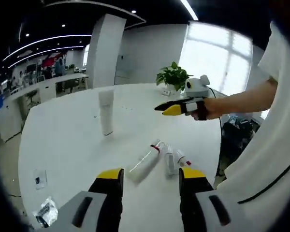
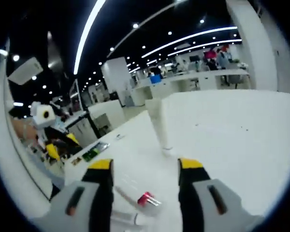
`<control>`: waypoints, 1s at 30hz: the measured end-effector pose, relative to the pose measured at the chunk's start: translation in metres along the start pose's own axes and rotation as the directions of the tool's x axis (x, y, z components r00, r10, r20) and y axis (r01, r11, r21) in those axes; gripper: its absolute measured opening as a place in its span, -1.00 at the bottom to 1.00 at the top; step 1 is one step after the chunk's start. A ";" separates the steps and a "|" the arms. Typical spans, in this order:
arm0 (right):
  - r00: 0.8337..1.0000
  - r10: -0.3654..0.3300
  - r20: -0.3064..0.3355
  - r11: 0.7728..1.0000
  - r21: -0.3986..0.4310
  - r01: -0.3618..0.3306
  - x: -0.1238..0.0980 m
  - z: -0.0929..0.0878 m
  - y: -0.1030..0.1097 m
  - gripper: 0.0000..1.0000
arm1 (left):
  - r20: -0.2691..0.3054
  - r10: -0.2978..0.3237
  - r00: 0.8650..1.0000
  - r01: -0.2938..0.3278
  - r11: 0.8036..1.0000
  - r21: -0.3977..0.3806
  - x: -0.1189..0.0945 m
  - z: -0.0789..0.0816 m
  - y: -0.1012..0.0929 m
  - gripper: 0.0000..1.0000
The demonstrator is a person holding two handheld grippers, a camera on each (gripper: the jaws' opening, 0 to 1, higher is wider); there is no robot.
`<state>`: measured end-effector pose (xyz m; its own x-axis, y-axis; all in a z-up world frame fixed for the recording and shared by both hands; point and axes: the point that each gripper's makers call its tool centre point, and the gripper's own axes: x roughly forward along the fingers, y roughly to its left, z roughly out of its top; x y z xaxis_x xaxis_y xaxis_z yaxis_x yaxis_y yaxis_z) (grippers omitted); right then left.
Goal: Arrange the skincare products in the storage area until every visible bottle or jar stands upright without overlapping.
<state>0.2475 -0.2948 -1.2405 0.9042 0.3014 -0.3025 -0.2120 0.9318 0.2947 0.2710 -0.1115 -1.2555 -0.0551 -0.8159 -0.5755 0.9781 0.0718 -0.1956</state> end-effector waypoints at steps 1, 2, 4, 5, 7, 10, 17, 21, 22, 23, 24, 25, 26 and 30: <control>1.000 -0.004 0.002 1.000 -0.003 0.004 -0.002 -0.001 0.003 0.02 | -0.012 -0.007 1.000 0.007 0.999 0.034 0.005 0.002 0.001 -0.05; 0.999 -0.026 0.019 1.000 0.001 0.026 -0.013 -0.003 0.011 0.01 | -0.033 -0.028 0.999 0.031 0.996 0.085 0.015 0.006 0.001 -0.05; 0.997 -0.061 0.035 0.998 0.021 0.061 -0.025 -0.008 0.019 0.01 | -0.061 -0.045 0.997 0.052 0.992 0.119 0.024 0.008 0.001 -0.04; 0.996 -0.083 0.041 0.996 0.027 0.082 -0.032 -0.011 0.025 0.01 | -0.075 -0.055 0.996 0.065 0.989 0.136 0.029 0.008 0.001 -0.02; 0.995 -0.088 0.041 0.996 0.026 0.087 -0.038 -0.014 0.033 0.01 | -0.105 -0.076 0.992 0.093 0.982 0.162 0.042 0.008 0.000 0.00; 0.991 -0.119 0.059 0.992 0.051 0.116 -0.052 -0.019 0.050 0.01 | -0.187 -0.090 0.978 0.130 0.968 0.216 0.062 -0.002 0.003 0.00; 0.980 -0.185 0.079 0.980 0.085 0.179 -0.081 -0.031 0.077 0.01 | -0.387 -0.082 0.919 0.234 0.900 0.367 0.103 -0.027 0.007 -0.02; 0.968 -0.231 0.097 0.968 0.125 0.218 -0.099 -0.033 0.088 -0.01 | -0.433 -0.072 0.898 0.253 0.891 0.377 0.131 -0.032 0.008 -0.05; 0.967 -0.235 0.099 0.967 0.125 0.222 -0.100 -0.033 0.090 -0.01 | -0.448 -0.065 0.892 0.262 0.881 0.394 0.135 -0.033 0.008 -0.05; 0.966 -0.238 0.101 0.966 0.125 0.226 -0.103 -0.033 0.094 -0.01 | -0.450 -0.056 0.891 0.262 0.874 0.409 0.140 -0.033 0.009 -0.06; 0.966 -0.239 0.100 0.966 0.121 0.227 -0.105 -0.033 0.097 -0.01 | -0.451 -0.048 0.891 0.258 0.871 0.418 0.144 -0.032 0.010 -0.07; 0.961 -0.257 0.100 0.963 0.106 0.246 -0.110 -0.034 0.101 -0.01 | -0.464 -0.039 0.885 0.258 0.871 0.418 0.152 -0.032 0.012 -0.09; 0.959 -0.265 0.101 0.961 0.108 0.254 -0.113 -0.034 0.102 -0.02 | -0.469 -0.037 0.882 0.258 0.872 0.416 0.155 -0.033 0.013 -0.11; 0.938 -0.320 0.132 0.942 0.154 0.300 -0.128 -0.032 0.105 -0.04 | -0.501 -0.034 0.865 0.259 0.885 0.387 0.168 -0.037 0.014 -0.24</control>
<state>0.0978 -0.2291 -1.2001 0.9650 -0.0422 -0.2589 0.1285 0.9364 0.3266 0.2683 -0.2260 -1.3841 -0.1815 -0.4209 -0.8888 0.9292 -0.3692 -0.0149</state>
